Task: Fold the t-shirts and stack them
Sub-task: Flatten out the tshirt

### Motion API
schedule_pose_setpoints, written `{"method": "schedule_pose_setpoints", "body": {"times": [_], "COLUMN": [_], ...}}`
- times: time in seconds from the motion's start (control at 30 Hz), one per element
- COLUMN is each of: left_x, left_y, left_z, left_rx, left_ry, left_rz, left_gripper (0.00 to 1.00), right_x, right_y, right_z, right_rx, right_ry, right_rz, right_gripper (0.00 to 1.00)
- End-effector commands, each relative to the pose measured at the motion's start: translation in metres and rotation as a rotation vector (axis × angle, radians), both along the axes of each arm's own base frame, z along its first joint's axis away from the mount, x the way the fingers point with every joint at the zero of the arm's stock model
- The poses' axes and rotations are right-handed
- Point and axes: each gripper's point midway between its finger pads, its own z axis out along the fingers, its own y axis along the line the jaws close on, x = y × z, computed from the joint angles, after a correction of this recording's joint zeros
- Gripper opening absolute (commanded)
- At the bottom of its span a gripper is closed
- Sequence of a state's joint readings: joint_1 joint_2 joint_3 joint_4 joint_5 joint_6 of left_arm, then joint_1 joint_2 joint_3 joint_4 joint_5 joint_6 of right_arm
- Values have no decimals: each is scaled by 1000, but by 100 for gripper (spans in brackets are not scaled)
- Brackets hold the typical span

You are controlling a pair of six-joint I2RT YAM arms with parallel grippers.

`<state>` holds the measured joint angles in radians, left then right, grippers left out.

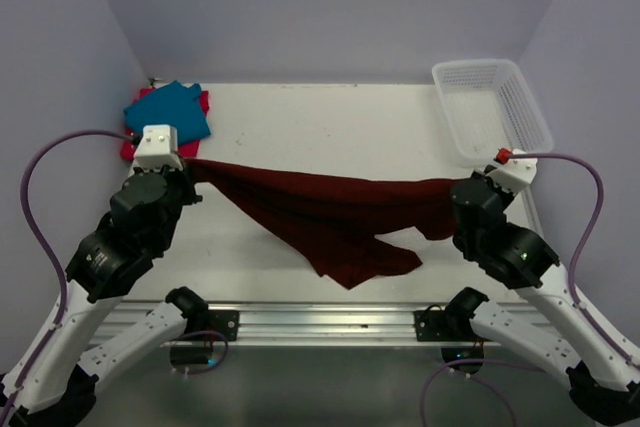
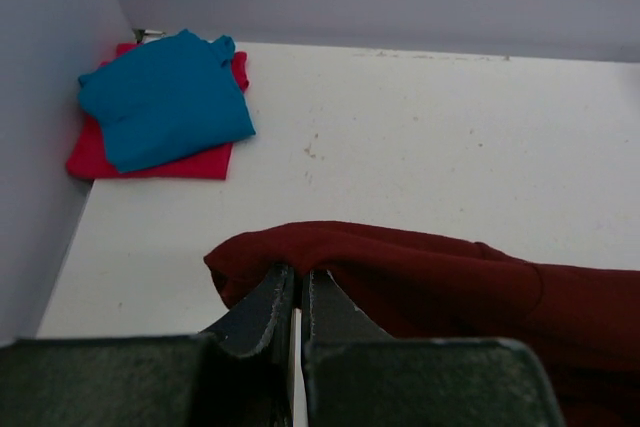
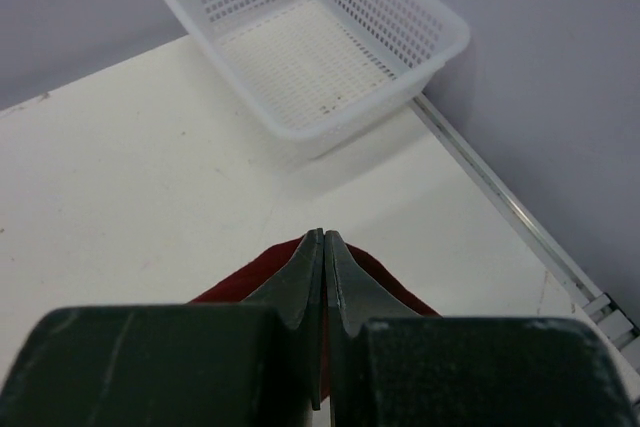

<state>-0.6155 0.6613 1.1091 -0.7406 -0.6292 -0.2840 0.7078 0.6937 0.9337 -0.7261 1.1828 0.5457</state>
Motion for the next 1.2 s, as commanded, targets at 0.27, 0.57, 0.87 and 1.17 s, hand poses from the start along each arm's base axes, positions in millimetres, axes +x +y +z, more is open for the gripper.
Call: {"method": "schedule_pose_setpoints", "body": {"times": [0.27,0.57,0.87,1.17], "left_x": [4,-20,-16,16], "left_y": [5,21,21,-22], "left_z": [143,200,177,108], "left_rx": [-114,-136,-123,-80], "left_ry": [-390,-569,-489,-298], "left_rz": [-1,-9,2,-100], "left_gripper": [0,0,0,0], "right_x": [15,3,-2,6], "right_y": [8,-3,-3,24], "right_z": [82,116,116,123], "right_rx": [58,68,90,115], "right_ry": [-256,-364,-396,-421], "right_rz": [54,68,100,259], "right_gripper": [0,0,0,0]}}
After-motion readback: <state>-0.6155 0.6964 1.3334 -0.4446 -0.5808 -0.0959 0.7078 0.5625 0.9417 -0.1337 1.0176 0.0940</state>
